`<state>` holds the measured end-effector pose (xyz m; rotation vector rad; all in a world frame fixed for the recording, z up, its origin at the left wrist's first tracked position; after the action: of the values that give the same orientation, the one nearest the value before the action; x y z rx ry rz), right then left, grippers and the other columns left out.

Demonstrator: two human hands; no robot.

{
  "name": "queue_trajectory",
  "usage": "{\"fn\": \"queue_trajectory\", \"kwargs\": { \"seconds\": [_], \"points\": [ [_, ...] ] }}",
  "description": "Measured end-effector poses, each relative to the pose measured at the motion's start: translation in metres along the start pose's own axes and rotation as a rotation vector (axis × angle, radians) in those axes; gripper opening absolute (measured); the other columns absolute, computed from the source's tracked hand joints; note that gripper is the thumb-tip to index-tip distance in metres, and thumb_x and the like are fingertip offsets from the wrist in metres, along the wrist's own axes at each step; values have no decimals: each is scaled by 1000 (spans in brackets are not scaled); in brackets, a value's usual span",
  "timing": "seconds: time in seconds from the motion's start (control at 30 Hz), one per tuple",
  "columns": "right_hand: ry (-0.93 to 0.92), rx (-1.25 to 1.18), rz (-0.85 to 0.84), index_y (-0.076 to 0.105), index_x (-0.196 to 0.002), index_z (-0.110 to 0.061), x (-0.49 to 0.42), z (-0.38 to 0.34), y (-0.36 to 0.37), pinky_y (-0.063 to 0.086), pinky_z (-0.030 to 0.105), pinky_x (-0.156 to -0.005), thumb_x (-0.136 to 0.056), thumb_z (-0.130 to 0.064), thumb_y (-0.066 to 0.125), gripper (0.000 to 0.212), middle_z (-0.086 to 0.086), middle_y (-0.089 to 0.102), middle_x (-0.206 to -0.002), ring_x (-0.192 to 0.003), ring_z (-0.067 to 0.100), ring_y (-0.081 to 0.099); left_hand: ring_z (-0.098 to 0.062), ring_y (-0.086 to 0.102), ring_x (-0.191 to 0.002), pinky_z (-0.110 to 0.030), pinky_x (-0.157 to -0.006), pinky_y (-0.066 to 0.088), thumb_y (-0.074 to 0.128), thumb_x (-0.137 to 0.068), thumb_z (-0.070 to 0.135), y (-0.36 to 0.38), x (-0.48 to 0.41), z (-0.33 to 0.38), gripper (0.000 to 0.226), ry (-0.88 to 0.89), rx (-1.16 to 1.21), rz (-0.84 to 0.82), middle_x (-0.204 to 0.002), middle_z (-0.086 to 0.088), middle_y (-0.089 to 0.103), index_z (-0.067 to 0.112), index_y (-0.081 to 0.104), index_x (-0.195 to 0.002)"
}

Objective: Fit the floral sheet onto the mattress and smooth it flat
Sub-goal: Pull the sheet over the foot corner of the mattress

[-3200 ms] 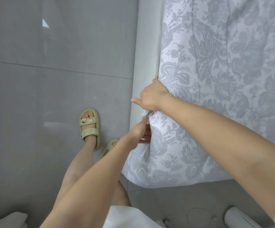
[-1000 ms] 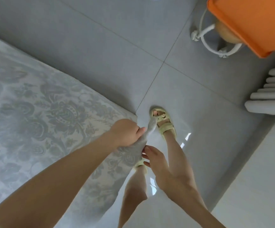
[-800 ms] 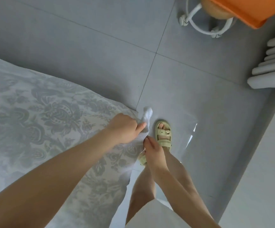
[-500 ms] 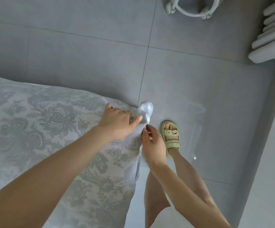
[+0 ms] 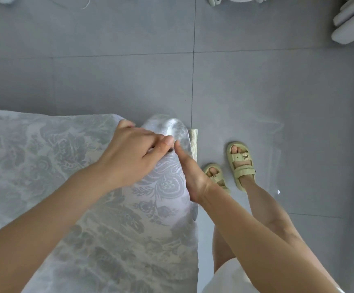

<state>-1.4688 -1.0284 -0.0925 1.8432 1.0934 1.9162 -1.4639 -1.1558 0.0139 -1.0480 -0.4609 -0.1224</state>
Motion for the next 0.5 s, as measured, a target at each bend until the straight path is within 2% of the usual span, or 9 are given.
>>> {"fn": "queue_trajectory", "kwargs": {
  "seconds": [0.07, 0.13, 0.2, 0.27, 0.3, 0.37, 0.43, 0.47, 0.5],
  "points": [
    [11, -61, -4, 64, -122, -15, -5, 2, -6, 28, 49, -114, -86, -74, 33, 75, 16, 57, -131, -127, 32, 49, -19, 60, -80, -29, -82, 26, 24, -90, 52, 6, -7, -2, 61, 85, -90, 107, -82, 5, 64, 23, 72, -68],
    [-6, -50, 19, 64, -121, -15, -7, 3, -12, 31, 48, -113, -87, -73, 33, 75, 15, 59, -129, -124, 31, 52, -19, 59, -81, -28, -79, 30, 18, -90, 59, 12, -14, -3, 67, 31, -35, -9, -79, 4, 61, 20, 62, -58],
    [-35, -37, 78, 67, -112, -14, -4, 1, -14, 40, 44, -105, -93, -66, 24, 70, 13, 66, -117, -113, 28, 60, -13, 55, -67, -27, -75, 34, 6, -86, 70, 17, -14, -5, 70, -59, -6, -178, -60, 5, 52, 20, 43, -55],
    [-131, -108, 177, 67, -107, -13, 2, -1, -17, 43, 44, -101, -99, -55, 19, 64, 13, 69, -111, -106, 27, 64, -7, 50, -57, -19, -70, 34, 4, -84, 72, 13, -9, -8, 66, -60, 1, -196, -50, 4, 46, 23, 37, -56],
    [-236, -179, 217, 65, -110, -13, 4, -4, -19, 41, 43, -104, -101, -50, 20, 59, 12, 68, -115, -109, 25, 62, -6, 49, -55, -13, -64, 31, 6, -84, 70, 8, -4, -8, 62, -50, 7, -177, -49, 4, 46, 24, 37, -56],
    [-366, -320, 181, 52, -130, -15, 5, -17, -11, 30, 40, -112, -103, -40, 15, 52, 8, 54, -137, -128, 20, 48, -9, 51, -55, -14, -58, 30, 9, -83, 66, -3, 10, -10, 61, -53, 46, -140, -50, 1, 50, 23, 45, -57],
    [-259, -164, 285, 25, -148, -16, -1, -29, 15, 22, 42, -116, -101, -24, 5, 52, 5, 24, -156, -145, 21, 20, -9, 56, -63, -18, -66, 38, 7, -79, 69, -16, 25, -13, 73, -62, 89, -129, -59, 1, 60, 19, 59, -66],
    [-308, 192, 369, 15, -150, -13, -3, -26, 25, 25, 41, -112, -97, -16, 2, 55, 6, 14, -159, -146, 24, 11, -7, 59, -68, -24, -74, 43, 8, -77, 70, -23, 33, -14, 76, -74, 128, -141, -65, 3, 65, 21, 64, -71],
    [-206, 391, 313, 14, -150, -8, -5, -15, 34, 32, 35, -108, -97, -11, 5, 54, 11, 13, -158, -145, 27, 13, -5, 63, -75, -29, -80, 45, 12, -78, 71, -29, 41, -16, 73, -93, 203, -160, -71, 7, 70, 25, 69, -74]
  ]
}}
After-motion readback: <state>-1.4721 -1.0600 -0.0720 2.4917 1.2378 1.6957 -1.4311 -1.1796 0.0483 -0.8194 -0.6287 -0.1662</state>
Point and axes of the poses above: each hand's wrist, its own x-axis away from the middle knuckle, its own y-axis out of the palm, z = x × y, the point moved 2 cm from there along -x, towards the middle knuckle
